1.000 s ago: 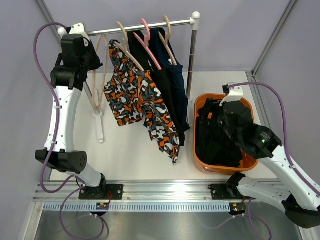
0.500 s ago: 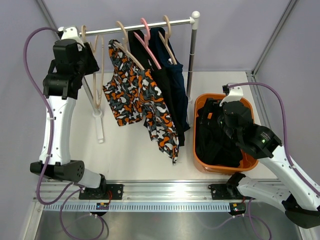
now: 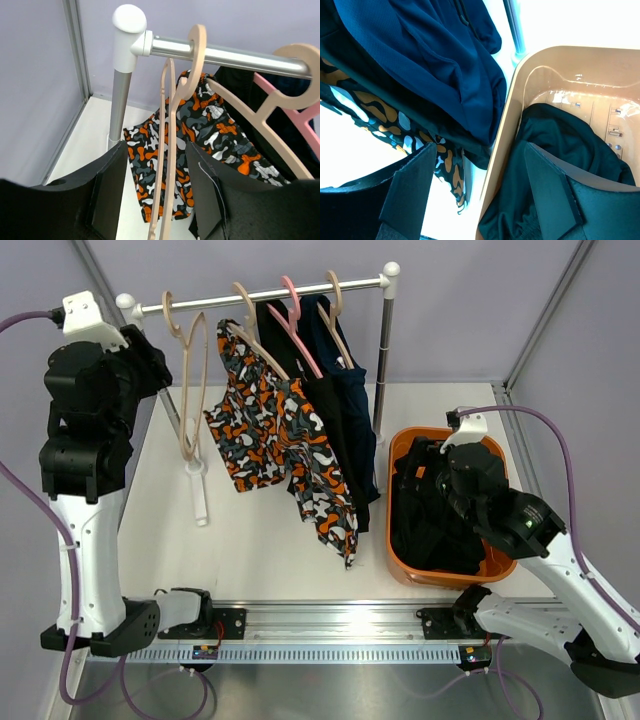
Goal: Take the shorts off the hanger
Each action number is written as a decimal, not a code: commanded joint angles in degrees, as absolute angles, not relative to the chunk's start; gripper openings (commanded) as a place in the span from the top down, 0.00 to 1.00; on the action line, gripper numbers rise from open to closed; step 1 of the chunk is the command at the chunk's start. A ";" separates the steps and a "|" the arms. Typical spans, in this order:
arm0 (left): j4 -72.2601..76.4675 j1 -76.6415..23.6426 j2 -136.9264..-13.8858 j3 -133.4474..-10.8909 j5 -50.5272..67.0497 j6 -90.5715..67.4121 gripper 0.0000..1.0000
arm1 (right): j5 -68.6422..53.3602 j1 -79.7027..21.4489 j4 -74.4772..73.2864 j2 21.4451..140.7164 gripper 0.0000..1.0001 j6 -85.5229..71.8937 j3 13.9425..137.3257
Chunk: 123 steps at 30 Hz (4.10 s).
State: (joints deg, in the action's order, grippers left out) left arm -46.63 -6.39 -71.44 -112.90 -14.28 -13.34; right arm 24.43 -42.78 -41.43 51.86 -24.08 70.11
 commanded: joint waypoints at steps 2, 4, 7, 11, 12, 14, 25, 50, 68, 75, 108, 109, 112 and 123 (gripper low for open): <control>-44.21 -7.64 -70.58 -115.22 -12.84 -13.18 0.48 | 23.73 -42.45 -40.78 50.89 0.21 -24.87 70.40; -43.77 -10.26 -70.23 -115.49 -10.11 -13.71 0.49 | 23.64 -42.45 -40.87 50.89 0.21 -24.87 70.58; -42.28 -19.28 -70.31 -115.66 -13.43 -13.19 0.49 | 23.82 -42.45 -41.31 51.24 0.21 -24.87 70.93; -40.00 -31.80 -73.03 -116.54 -23.62 -11.78 0.45 | 24.08 -42.45 -42.19 51.77 0.21 -24.79 71.80; -39.38 -33.64 -74.43 -116.63 -27.73 -12.21 0.43 | 24.26 -42.45 -42.71 51.59 0.21 -24.96 71.89; -37.10 -37.61 -76.10 -116.28 -31.36 -12.92 0.43 | 24.26 -42.45 -43.06 51.24 0.21 -25.05 72.16; -29.80 -41.22 -89.46 -120.93 -52.99 -13.01 0.37 | 25.31 -42.45 -48.34 48.87 0.22 -25.49 74.09; -36.21 -32.78 -100.81 -128.24 -43.95 -15.91 0.35 | 24.52 -42.45 -51.06 47.90 0.22 -26.37 74.71; -38.23 -29.62 -102.92 -128.14 -41.40 -17.58 0.48 | 24.61 -42.36 -51.07 47.73 0.22 -26.28 74.36; -39.19 -29.00 -102.66 -129.72 -38.50 -16.26 0.96 | 24.52 -42.45 -51.06 47.73 0.22 -26.45 74.35; -50.80 -43.33 -56.52 -85.53 -26.89 -18.28 1.00 | 28.73 -64.85 -50.01 60.99 0.29 -27.16 86.30; -50.97 -43.77 -55.56 -84.47 -25.85 -18.63 1.00 | 30.22 -66.17 -50.10 61.78 0.29 -27.59 86.92; -52.29 -45.70 -52.48 -81.58 -25.40 -20.21 1.00 | 31.37 -69.07 -49.57 65.38 0.28 -28.47 89.03; -53.88 -46.58 -47.81 -79.10 -19.87 -20.48 1.00 | 28.39 -70.05 -45.35 76.81 0.26 -27.95 96.32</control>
